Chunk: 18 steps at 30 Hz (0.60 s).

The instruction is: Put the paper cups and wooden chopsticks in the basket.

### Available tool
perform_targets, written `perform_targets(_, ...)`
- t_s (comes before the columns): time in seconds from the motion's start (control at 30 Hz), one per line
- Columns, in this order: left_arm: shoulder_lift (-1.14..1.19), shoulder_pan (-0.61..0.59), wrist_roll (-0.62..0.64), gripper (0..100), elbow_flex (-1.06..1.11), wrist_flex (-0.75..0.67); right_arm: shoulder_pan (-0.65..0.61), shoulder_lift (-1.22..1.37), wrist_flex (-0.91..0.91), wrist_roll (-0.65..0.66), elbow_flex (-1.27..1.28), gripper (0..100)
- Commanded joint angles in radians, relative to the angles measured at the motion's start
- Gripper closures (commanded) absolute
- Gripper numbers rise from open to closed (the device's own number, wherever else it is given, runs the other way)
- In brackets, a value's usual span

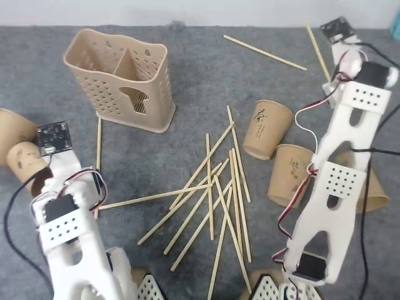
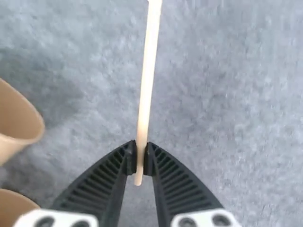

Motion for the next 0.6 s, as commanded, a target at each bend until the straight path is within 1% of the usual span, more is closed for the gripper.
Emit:
perform_targets(0.0,-0.023,0.000,-0.011,87,-0.005,-0.023,-0.061,-0.117,0.044,-0.011,-0.051,99.1)
perform_targets(0.07,-0.025,0.000,-0.011,87,-0.005,-0.023,-0.079,-0.162,0.045,-0.011,0.026,99.1)
perform_targets(0.27,-0.025,-0.023,-0.011,87,-0.005,-0.023,-0.084,-0.437,0.039,0.034,0.502,99.1)
perform_targets(0.33,-0.025,-0.023,-0.011,87,-0.005,-0.023,-0.081,-0.513,0.039,0.057,0.605,99.1)
perform_targets(0.43,-0.025,-0.025,-0.011,87,-0.005,-0.023,-0.074,-0.581,0.039,0.075,0.687,99.1)
perform_targets(0.57,-0.025,-0.028,-0.011,87,-0.005,-0.021,-0.050,-0.542,0.025,0.101,0.690,99.1)
